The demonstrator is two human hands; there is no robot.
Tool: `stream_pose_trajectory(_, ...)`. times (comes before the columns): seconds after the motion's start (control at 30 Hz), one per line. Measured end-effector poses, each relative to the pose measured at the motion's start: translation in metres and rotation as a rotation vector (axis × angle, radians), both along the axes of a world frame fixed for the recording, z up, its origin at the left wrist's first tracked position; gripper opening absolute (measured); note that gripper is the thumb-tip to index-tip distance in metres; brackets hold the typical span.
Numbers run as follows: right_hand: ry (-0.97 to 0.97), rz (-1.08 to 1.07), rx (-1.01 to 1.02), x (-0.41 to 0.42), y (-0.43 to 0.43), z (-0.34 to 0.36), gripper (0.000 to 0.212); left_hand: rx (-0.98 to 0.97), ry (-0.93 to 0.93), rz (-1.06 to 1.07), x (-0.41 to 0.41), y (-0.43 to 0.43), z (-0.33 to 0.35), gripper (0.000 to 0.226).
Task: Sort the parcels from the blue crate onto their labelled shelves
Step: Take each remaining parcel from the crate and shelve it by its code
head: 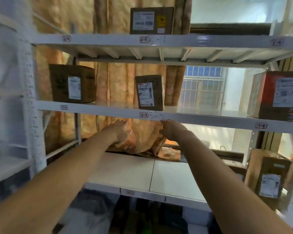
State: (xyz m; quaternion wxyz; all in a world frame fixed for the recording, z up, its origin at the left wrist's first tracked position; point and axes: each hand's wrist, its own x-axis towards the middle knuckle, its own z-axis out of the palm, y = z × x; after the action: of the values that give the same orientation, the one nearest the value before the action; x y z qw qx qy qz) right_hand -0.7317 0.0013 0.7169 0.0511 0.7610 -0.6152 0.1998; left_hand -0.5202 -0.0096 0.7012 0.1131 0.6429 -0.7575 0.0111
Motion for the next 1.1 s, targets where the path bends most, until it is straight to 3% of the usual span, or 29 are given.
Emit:
stream_pose_trajectory(0.17,0.143,0.175,0.083,0.131,0.011,-0.013,0.051,0.047,0.017,0.226,0.13,0.056,-0.021,0.063)
stream_pose_trajectory(0.33,0.234,0.426,0.169,0.269,0.018,-0.053,0.049,0.099,0.062,0.401,0.266,0.129,-0.068,0.047)
stream_pose_trajectory(0.6,0.281,0.826,0.385,0.482,0.026,-0.152,0.044,0.224,0.014,0.808,0.431,0.223,-0.171,0.063)
stream_pose_trajectory(0.9,0.407,1.081,0.628,0.662,-0.014,-0.316,0.049,0.376,0.175,0.991,0.544,0.197,-0.325,0.065)
stream_pose_trajectory(1.1,0.471,0.974,0.877,0.702,-0.088,-0.446,0.057,0.554,0.364,0.947,0.576,0.142,-0.448,0.067)
